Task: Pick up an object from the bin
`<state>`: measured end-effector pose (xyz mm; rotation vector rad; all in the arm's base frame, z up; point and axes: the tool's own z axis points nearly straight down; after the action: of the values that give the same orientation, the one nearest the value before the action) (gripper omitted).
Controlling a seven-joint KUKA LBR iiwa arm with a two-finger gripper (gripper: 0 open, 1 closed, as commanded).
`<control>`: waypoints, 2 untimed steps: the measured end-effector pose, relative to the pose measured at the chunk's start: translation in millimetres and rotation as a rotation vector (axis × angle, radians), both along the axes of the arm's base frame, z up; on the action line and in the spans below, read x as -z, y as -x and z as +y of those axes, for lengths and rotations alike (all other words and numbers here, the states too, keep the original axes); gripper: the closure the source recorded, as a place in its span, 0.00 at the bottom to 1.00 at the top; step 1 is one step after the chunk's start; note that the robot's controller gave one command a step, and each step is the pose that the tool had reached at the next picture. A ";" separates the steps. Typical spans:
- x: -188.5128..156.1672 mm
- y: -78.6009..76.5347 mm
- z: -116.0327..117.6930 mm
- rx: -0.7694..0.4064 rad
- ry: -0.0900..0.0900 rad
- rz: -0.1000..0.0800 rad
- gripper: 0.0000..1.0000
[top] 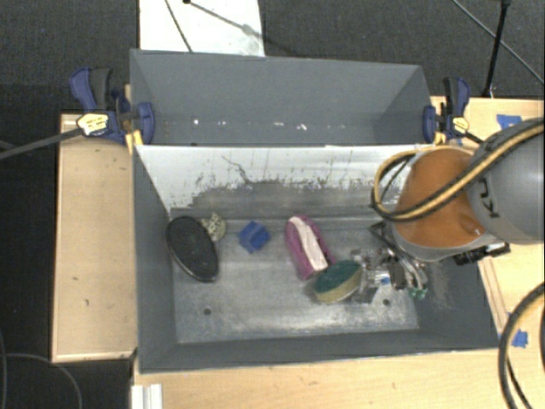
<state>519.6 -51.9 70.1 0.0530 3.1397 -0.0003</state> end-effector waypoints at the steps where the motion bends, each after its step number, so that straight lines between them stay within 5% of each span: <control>1: -28.3 20.3 4.7 0.059 -0.001 0.004 1.00; 2: -92.9 8.8 15.0 0.036 -0.001 -0.008 1.00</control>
Offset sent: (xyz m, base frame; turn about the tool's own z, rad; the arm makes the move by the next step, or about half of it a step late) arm -0.0201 0.0044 0.0274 0.0599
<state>510.8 -36.9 163.1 0.1096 3.1304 0.0008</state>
